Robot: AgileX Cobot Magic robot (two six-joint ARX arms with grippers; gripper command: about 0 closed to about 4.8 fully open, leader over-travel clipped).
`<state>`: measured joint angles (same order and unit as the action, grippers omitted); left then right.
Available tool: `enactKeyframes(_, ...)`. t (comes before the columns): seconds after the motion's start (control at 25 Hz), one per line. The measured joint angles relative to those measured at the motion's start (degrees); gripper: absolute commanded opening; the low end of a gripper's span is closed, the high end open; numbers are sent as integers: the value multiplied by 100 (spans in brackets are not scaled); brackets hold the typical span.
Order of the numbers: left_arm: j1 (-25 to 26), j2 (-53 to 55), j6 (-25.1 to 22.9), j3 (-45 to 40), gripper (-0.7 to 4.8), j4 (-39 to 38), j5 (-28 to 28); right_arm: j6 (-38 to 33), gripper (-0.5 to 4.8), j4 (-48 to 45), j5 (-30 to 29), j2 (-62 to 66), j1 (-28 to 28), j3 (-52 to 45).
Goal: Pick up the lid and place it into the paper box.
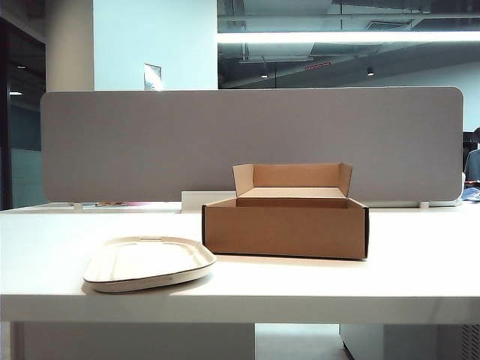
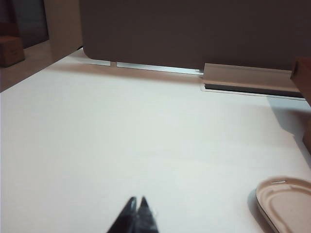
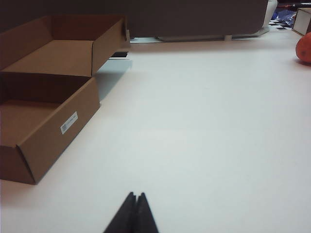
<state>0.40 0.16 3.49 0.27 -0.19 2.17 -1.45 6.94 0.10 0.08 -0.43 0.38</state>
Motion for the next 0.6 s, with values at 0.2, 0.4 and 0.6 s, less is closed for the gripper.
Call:
enactKeyframes(0.2, 0, 4, 0, 0, -5, 0, 0, 0, -1, 0, 0, 2, 0, 0)
enactKeyframes(0.4, 0, 4, 0, 0, -5, 0, 0, 0, -1, 0, -2, 0, 0, 0)
enactKeyframes(0.6, 0, 4, 0, 0, -5, 0, 0, -44, -1, 0, -37, 2, 24, 0)
